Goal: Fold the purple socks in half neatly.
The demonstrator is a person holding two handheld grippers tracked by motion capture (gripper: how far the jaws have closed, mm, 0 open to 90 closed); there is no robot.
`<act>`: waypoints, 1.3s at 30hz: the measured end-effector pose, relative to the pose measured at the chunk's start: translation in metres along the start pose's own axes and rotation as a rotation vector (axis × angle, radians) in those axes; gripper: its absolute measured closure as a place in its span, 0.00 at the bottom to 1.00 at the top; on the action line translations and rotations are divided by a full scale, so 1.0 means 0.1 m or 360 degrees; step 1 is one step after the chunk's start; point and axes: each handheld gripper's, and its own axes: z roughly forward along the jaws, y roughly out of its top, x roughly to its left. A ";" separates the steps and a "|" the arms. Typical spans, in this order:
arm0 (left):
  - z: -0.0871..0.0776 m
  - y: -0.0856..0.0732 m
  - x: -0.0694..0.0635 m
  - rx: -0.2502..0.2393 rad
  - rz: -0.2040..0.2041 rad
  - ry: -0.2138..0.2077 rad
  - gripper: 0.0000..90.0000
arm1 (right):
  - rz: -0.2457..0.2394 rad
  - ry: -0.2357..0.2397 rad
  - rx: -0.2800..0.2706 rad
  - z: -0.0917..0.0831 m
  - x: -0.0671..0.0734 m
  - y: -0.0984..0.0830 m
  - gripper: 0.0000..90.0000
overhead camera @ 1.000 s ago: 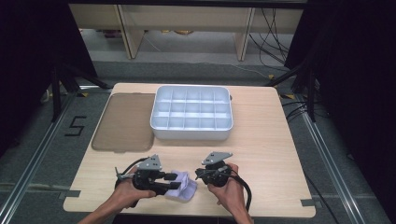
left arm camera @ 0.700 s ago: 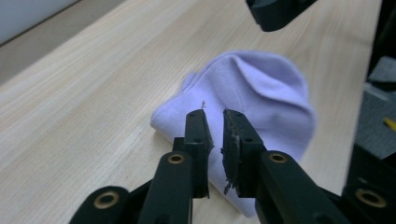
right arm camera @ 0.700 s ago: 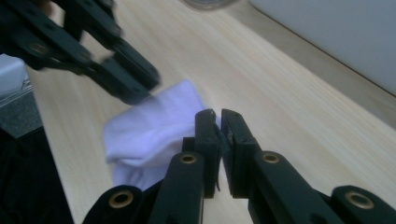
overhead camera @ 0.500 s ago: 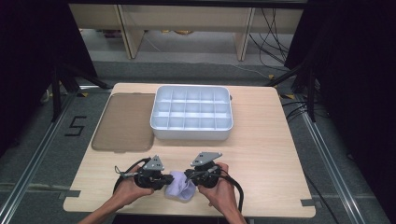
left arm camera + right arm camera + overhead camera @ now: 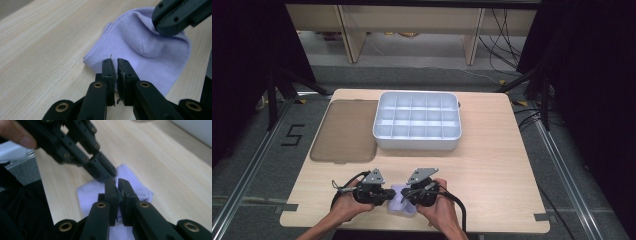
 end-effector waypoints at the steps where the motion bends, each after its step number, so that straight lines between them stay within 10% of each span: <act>1: 0.00 0.00 0.00 0.0002 0.0003 0.0001 0.93 | -0.0010 -0.0017 0.0022 0.00 0.00 -0.02 0.98; 9: -0.01 -0.02 0.00 0.0007 -0.0002 0.0010 0.95 | 0.0039 -0.0082 0.0189 0.03 -0.10 -0.30 1.00; 18: -0.04 0.00 -0.01 -0.0018 0.0014 0.0009 0.94 | -0.0060 -0.0121 -0.0020 -0.17 -0.04 -0.11 1.00; 26: -0.16 -0.09 -0.27 -0.0029 0.0055 -0.0114 0.93 | -0.0047 -0.0065 0.0057 0.01 -0.07 -0.08 1.00; 33: -0.08 -0.16 -0.30 0.0039 0.0143 -0.0074 0.94 | -0.0015 -0.0100 0.0128 0.07 -0.05 -0.13 1.00; 39: -0.08 -0.16 -0.30 0.0041 0.0126 -0.0078 0.94 | -0.0078 -0.0079 0.0008 0.00 -0.04 -0.04 1.00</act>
